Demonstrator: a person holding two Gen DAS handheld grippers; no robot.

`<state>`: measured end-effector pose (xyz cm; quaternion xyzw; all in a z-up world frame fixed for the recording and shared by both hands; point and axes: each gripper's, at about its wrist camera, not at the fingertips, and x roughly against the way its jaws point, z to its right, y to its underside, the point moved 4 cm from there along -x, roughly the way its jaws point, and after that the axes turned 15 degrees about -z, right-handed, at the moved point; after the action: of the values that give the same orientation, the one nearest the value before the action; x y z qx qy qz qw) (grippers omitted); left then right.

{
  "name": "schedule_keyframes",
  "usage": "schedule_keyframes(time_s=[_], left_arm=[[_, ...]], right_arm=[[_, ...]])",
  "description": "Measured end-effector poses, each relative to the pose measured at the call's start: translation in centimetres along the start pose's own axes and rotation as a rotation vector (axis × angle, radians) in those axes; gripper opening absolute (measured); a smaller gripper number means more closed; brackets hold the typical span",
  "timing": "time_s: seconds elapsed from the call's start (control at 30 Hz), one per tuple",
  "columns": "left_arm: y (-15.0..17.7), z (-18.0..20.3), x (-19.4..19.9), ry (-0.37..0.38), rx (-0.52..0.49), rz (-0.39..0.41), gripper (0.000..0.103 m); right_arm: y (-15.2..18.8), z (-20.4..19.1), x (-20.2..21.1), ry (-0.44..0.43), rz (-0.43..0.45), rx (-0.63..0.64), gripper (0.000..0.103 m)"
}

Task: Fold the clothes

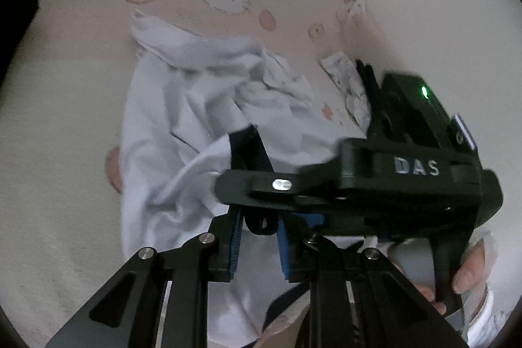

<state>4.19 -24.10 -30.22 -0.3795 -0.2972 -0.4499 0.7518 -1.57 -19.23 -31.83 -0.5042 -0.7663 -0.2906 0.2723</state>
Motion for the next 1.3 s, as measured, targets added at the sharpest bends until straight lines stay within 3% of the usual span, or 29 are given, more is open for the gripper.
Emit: schedule_keyframes(time_s=[0.07, 0.1, 0.17, 0.27, 0.33, 0.47, 0.5, 0.53, 0.57, 0.77, 0.87, 1.0, 1.07, 1.3], left_arm=[[0.2, 0.6, -0.8, -0.015, -0.012, -0.017, 0.017], [0.3, 0.9, -1.0, -0.024, -0.023, -0.022, 0.017], [0.4, 1.3, -1.2, -0.045, -0.034, -0.028, 0.017], [0.7, 1.0, -1.3, -0.104, -0.027, -0.079, 0.018], [1.2, 0.6, -1.0, -0.154, -0.019, -0.101, 0.018], [2.1, -0.2, 0.0, -0.185, 0.022, -0.107, 0.021], [2.3, -0.4, 0.2, -0.209, 0.028, -0.11, 0.024], [2.6, -0.7, 0.4, -0.233, 0.034, -0.113, 0.037], [2.8, -0.9, 0.5, -0.256, 0.037, -0.117, 0.05], [3.3, -1.1, 0.0, -0.305, 0.006, -0.114, 0.052], [3.1, -1.1, -0.8, -0.353, -0.005, -0.118, 0.052], [2.8, -0.8, -1.9, -0.415, -0.032, -0.138, 0.052], [2.8, -1.2, -2.1, -0.412, -0.025, -0.149, 0.052], [2.7, -2.4, -2.8, -0.395, 0.022, -0.139, 0.052]], right_arm=[[-0.1, -0.2, -0.1, 0.009, 0.011, 0.015, 0.058], [-0.2, -0.2, -0.1, 0.019, 0.016, 0.023, 0.053], [-0.3, 0.0, 0.0, 0.042, 0.026, 0.039, 0.031], [-0.2, 0.7, 0.3, 0.077, 0.036, 0.037, 0.013], [0.1, 0.9, 0.9, 0.092, 0.06, 0.049, 0.013], [0.2, 0.5, 2.9, 0.132, 0.135, 0.11, 0.012], [0.0, 0.4, 3.3, 0.147, 0.149, 0.125, 0.012], [-0.1, 0.2, 3.6, 0.162, 0.163, 0.141, 0.012], [-0.3, 0.1, 3.9, 0.177, 0.176, 0.156, 0.012], [-0.2, 0.2, 3.6, 0.122, 0.152, 0.151, 0.016], [0.3, 0.8, 3.6, 0.052, 0.14, 0.117, 0.053], [1.3, 1.5, 3.5, -0.031, 0.148, 0.08, 0.055], [1.8, 1.4, 3.4, -0.055, 0.157, 0.092, 0.058], [1.5, -1.2, 0.7, 0.081, 0.159, 0.233, 0.059]])
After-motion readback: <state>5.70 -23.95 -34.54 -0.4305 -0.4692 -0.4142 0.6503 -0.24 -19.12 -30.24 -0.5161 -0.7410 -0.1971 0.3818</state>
